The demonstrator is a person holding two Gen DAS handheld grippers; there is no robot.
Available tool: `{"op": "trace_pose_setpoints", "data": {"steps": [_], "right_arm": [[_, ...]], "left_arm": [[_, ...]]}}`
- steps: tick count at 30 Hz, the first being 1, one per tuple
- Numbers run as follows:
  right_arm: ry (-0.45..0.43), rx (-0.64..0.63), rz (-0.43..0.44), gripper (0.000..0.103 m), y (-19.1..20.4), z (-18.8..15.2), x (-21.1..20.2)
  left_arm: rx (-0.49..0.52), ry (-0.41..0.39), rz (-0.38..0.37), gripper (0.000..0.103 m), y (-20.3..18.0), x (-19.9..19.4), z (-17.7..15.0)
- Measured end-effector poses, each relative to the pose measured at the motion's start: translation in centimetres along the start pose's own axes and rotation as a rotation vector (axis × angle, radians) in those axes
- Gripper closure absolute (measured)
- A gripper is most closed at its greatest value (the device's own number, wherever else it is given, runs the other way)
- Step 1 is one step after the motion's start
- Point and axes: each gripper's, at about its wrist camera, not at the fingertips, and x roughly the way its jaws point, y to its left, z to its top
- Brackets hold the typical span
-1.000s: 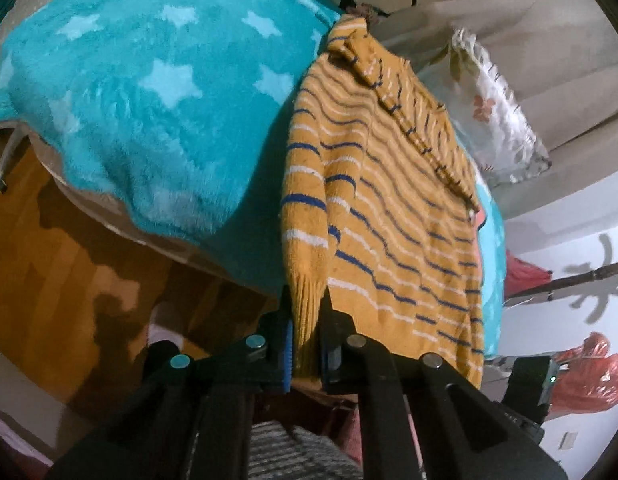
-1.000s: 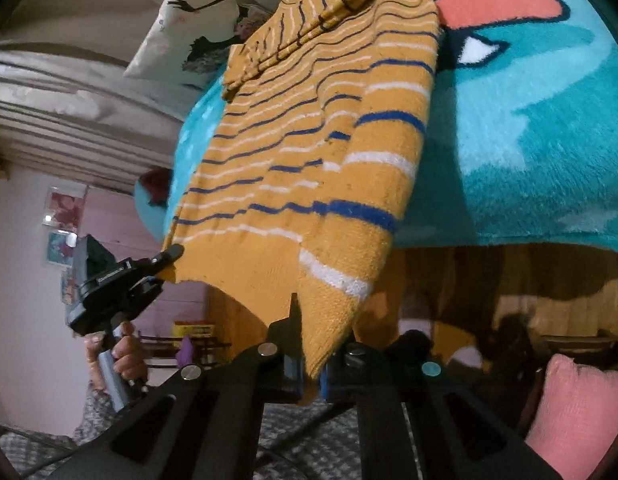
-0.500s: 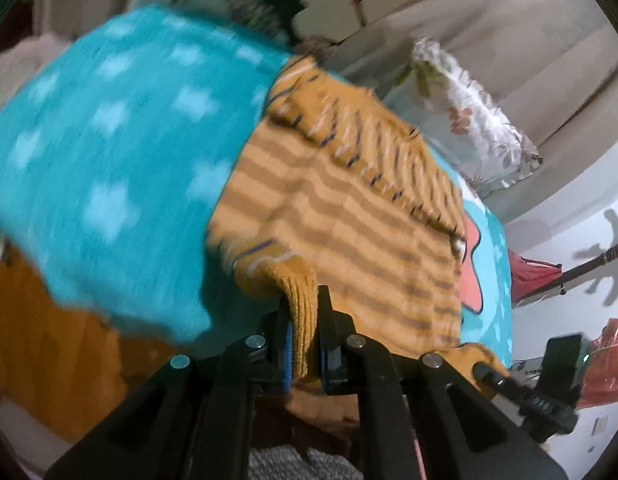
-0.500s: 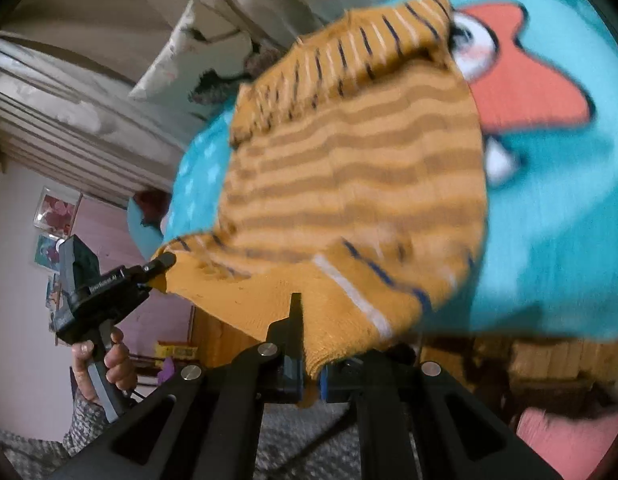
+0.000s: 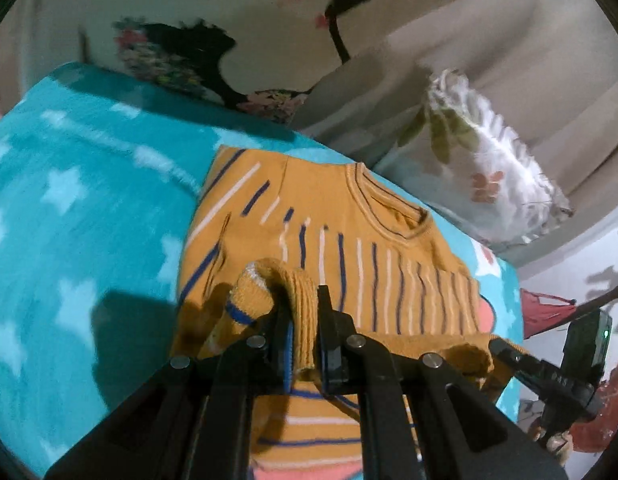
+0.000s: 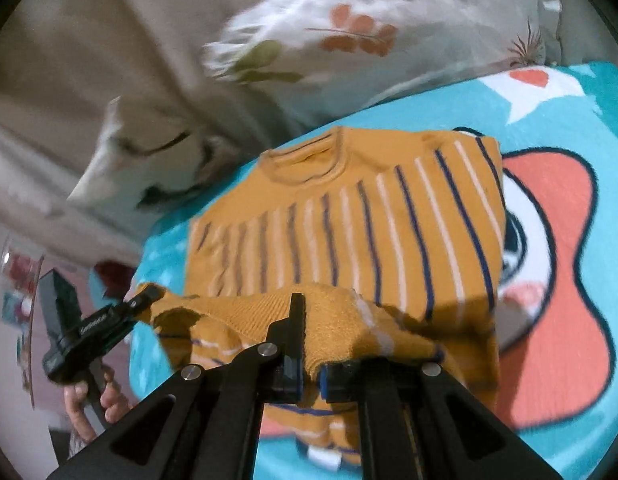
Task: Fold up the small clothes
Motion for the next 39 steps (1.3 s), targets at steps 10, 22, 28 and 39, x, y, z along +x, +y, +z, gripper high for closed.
{"op": "trace_pose_setpoints", "data": {"steps": [10,22,28,39], "right_arm": [[0.024,0.139,-0.061,0.097,-2.9,4.8,6.1],[0.018,0.281,-0.063,0.092,-5.5,8.5,7.8],[-0.054,0.440,0.008,0.045,-8.1,10.0,6.9],[-0.128,0.320,-0.140,0.038,-8.6,8.7,0.2]], "left_arm": [[0.002,0.108,-0.005,0.094,1.2,6.8,5.6],[-0.038,0.164,-0.067,0.086,2.1,8.9,8.2],[-0.038,0.107,-0.088,0.055,2.6,7.1,8.7],[0.066,0.083,0.054,0.045,5.1,2.6,6.9]]}}
